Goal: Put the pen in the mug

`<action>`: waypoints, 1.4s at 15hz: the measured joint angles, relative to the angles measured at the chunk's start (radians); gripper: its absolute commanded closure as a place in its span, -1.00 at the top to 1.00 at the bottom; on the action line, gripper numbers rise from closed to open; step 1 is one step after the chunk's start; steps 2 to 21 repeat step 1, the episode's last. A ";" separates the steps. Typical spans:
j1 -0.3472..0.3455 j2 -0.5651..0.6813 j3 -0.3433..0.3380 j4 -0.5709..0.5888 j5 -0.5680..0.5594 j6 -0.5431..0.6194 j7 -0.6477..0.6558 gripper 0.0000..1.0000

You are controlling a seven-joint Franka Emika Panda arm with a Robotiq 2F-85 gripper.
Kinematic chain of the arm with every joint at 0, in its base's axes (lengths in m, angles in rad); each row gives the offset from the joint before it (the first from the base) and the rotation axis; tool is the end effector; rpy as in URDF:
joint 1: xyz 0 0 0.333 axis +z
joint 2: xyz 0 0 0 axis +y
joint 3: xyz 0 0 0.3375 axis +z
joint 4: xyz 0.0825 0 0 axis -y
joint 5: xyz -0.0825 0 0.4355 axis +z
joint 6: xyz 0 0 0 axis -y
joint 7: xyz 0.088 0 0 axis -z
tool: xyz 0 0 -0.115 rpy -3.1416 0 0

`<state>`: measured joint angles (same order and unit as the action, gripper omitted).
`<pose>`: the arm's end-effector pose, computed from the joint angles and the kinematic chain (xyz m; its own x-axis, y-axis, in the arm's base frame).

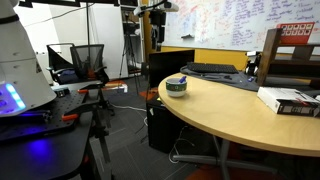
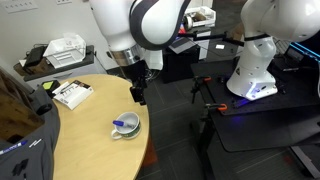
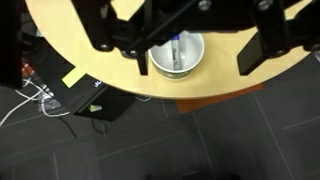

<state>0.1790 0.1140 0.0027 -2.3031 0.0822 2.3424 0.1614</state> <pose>0.5406 0.1011 0.2663 0.9958 -0.0373 -0.0840 -0.0410 -0.9983 -0.0418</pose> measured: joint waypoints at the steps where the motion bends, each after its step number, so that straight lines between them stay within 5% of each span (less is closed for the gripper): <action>1: -0.006 -0.019 0.008 -0.013 0.000 -0.003 -0.002 1.00; 21: -0.006 -0.019 0.008 -0.013 0.000 -0.003 -0.002 1.00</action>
